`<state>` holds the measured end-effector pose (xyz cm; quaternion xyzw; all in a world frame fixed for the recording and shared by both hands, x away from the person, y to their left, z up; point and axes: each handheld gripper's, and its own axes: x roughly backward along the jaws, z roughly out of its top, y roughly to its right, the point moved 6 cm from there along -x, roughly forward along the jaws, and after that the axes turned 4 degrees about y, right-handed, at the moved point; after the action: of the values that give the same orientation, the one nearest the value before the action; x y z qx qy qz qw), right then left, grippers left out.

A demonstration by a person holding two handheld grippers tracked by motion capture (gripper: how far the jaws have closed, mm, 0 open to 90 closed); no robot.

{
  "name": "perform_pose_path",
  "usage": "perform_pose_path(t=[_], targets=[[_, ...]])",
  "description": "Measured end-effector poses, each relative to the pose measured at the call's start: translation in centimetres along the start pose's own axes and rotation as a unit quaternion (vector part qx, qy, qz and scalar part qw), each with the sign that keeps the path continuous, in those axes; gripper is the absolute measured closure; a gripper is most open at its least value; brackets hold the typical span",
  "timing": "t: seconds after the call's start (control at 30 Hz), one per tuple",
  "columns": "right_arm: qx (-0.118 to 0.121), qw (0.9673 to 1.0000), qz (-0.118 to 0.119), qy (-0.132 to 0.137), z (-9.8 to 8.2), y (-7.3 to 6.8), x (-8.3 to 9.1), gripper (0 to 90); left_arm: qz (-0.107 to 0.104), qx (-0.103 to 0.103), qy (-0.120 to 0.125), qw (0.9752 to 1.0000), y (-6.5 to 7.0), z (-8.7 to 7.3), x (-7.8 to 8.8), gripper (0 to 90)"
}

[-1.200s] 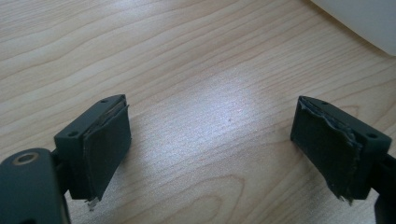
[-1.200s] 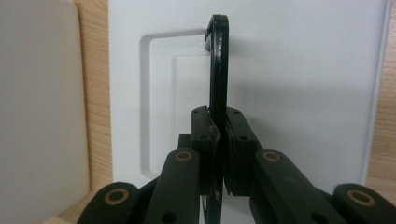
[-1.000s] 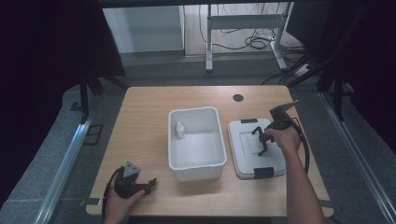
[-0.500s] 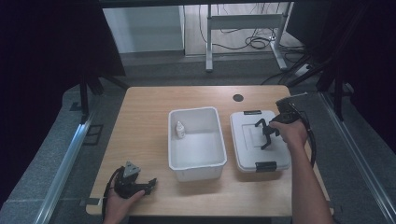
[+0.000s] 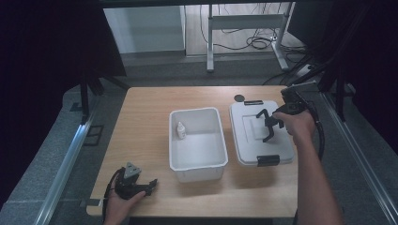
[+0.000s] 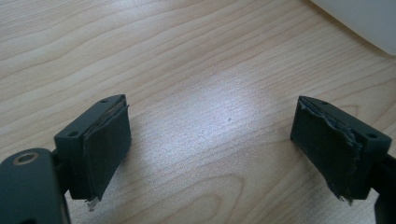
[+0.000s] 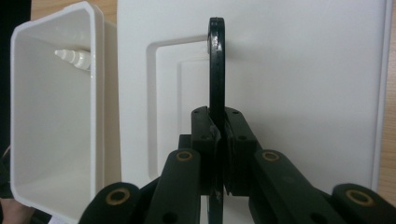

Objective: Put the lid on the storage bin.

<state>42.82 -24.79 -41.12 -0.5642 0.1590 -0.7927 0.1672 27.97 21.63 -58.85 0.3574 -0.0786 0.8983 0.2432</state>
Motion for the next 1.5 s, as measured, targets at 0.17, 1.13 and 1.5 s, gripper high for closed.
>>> perform_pose_path(t=[0.17, 1.13, 1.5], targets=[[-0.001, 1.0, 0.004, 0.001, 0.2, -0.4, 0.2, 85.1, 0.0, 0.0, 0.0, 1.0, 0.0, 0.0, 0.0, 12.1], [0.013, 0.9994, 0.026, 0.019, 1.5, -6.6, 3.6, 85.0, 0.0, -0.001, -0.001, 1.0, 0.0, 0.0, 0.0, 12.1], [0.033, 0.9987, 0.037, 0.01, 1.8, -9.4, 2.8, 85.1, 0.0, 0.0, -0.001, 1.0, 0.0, 0.0, 0.0, 12.0]])
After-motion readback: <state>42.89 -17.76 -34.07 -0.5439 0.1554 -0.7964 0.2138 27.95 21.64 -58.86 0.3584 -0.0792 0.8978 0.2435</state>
